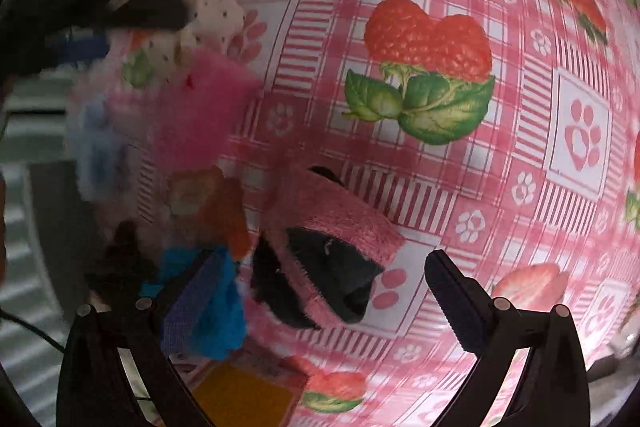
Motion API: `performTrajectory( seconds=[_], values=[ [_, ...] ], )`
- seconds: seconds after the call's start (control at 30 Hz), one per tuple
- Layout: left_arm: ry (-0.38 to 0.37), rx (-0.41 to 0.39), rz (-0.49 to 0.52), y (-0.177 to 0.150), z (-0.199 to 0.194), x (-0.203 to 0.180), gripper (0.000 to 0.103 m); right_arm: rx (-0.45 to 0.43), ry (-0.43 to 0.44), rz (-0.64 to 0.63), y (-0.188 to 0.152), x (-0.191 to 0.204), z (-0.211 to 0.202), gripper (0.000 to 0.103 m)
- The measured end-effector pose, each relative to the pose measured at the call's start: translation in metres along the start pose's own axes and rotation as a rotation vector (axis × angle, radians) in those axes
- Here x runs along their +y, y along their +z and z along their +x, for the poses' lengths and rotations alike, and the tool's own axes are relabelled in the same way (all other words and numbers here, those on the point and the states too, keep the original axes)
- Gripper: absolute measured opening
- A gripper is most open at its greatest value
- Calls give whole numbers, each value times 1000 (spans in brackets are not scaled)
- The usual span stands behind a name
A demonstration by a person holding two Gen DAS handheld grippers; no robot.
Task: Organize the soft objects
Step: 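Grasp the white polka-dot scrunchie with the left tool while the right tool grasps the pink-black sock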
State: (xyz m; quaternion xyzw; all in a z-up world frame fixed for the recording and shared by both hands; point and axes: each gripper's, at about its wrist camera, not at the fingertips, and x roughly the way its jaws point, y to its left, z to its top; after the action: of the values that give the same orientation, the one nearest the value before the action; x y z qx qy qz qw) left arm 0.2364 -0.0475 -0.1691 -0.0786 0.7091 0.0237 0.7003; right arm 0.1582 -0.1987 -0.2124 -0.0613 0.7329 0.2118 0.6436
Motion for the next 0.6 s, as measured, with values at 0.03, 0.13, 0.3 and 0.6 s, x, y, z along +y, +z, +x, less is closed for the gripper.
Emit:
performTrajectory(
  seconds=[0.03,0.13,0.3,0.6],
  values=[
    [8,2,-6,4,7,-1,103,-9,-21,-5,0,1,2,101],
    [43,8,-30,12,24,-1,102,-19,-44,-8,-6,1,8,59],
    [2,53,-71,19,43,5,84,-61,14,-1,-21,-13,2,38],
    [-64,-20,-8,24,28,-8,25,-139,78,48,-28,-43,-42,38]
  ],
)
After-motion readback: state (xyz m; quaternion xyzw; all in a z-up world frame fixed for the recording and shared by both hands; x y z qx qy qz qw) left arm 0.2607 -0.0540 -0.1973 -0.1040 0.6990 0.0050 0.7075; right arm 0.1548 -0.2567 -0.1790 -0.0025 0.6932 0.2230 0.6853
